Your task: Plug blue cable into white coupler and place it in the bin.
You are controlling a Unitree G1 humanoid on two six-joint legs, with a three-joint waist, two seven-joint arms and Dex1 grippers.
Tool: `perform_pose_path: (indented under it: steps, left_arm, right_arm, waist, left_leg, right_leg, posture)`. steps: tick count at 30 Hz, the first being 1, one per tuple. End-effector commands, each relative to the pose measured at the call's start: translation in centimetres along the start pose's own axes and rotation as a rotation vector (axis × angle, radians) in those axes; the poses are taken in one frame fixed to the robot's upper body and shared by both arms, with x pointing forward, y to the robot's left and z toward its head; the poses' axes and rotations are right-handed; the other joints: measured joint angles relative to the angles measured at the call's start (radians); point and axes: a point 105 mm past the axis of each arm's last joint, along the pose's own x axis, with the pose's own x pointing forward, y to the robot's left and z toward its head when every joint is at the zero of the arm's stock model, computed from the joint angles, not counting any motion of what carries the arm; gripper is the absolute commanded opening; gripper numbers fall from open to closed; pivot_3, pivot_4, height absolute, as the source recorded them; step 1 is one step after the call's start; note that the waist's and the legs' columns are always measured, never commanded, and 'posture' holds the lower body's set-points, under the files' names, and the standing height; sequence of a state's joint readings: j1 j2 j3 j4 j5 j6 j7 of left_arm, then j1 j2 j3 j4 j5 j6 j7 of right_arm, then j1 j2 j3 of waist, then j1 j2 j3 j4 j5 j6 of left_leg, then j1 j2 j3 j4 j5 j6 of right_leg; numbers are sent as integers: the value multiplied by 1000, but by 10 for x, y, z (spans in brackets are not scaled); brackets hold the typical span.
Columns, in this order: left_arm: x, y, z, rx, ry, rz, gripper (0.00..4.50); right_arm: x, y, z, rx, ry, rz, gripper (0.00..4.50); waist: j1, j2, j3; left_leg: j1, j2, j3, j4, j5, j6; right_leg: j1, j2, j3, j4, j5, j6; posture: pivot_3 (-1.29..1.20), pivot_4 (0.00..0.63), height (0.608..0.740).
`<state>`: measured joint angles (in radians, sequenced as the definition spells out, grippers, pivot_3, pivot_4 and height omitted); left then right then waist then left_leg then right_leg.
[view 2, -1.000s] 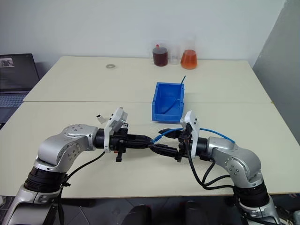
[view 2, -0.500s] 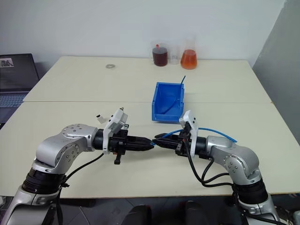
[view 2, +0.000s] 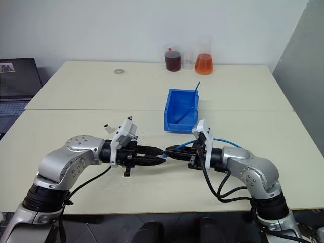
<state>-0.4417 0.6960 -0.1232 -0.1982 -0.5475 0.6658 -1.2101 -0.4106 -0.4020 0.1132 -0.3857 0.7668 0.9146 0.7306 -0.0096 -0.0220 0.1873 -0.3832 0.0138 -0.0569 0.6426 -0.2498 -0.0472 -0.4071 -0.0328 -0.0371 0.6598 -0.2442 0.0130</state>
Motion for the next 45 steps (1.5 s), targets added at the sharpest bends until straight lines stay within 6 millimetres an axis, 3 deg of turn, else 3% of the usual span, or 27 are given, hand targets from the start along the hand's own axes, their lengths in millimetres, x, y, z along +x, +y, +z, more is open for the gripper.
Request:
perform_pose_path:
  steps: [1,7,11,16,28,38,45]
  left_arm:
    - [-3,1,2,51,-1,27,2467]
    - [-15,-1,-5,46,7,108,3725]
    - [-36,9,-9,31,-48,341,4482]
    - [-52,7,-20,-7,-92,542,4500]
    - [-101,38,-41,-64,-224,1279,4500]
    - [-116,54,-48,-119,-175,1626,4500]
    - [-111,75,-48,-222,-189,1782,4500]
  right_arm:
    - [0,3,9,-45,-25,19,78]
    - [-5,-6,7,-70,-15,-25,77]
    - [-18,-18,3,-98,6,-87,75]
    - [-28,-27,1,-106,6,-133,74]
    - [-25,-33,-1,-165,16,-150,72]
    - [-19,-31,1,-196,10,-145,72]
    - [-17,-31,4,-198,5,-144,71]
  waist:
    - [0,0,0]
    - [0,0,0]
    - [-1,1,1]
    - [1,1,1]
    - [7,0,1]
    - [7,0,1]
    - [8,-1,0]
  left_leg:
    - [0,0,0,0,0,0]
    - [0,0,0,0,0,0]
    - [0,0,1,-1,0,0]
    - [-1,1,1,-1,0,1]
    - [-1,0,1,0,-1,1]
    - [-1,0,1,0,-1,1]
    - [-1,-1,1,1,-1,1]
  right_leg:
    - [0,0,0,0,0,0]
    - [0,0,0,0,0,0]
    - [-1,0,1,-1,0,0]
    - [-1,-1,1,-1,0,0]
    - [-1,-1,1,-1,0,0]
    - [0,-1,0,0,0,0]
    - [0,-1,0,-1,1,1]
  posture:
    - [0,150,740]
    - [0,150,740]
    - [0,150,740]
    - [0,150,740]
    - [0,150,740]
    - [0,150,740]
    - [0,150,740]
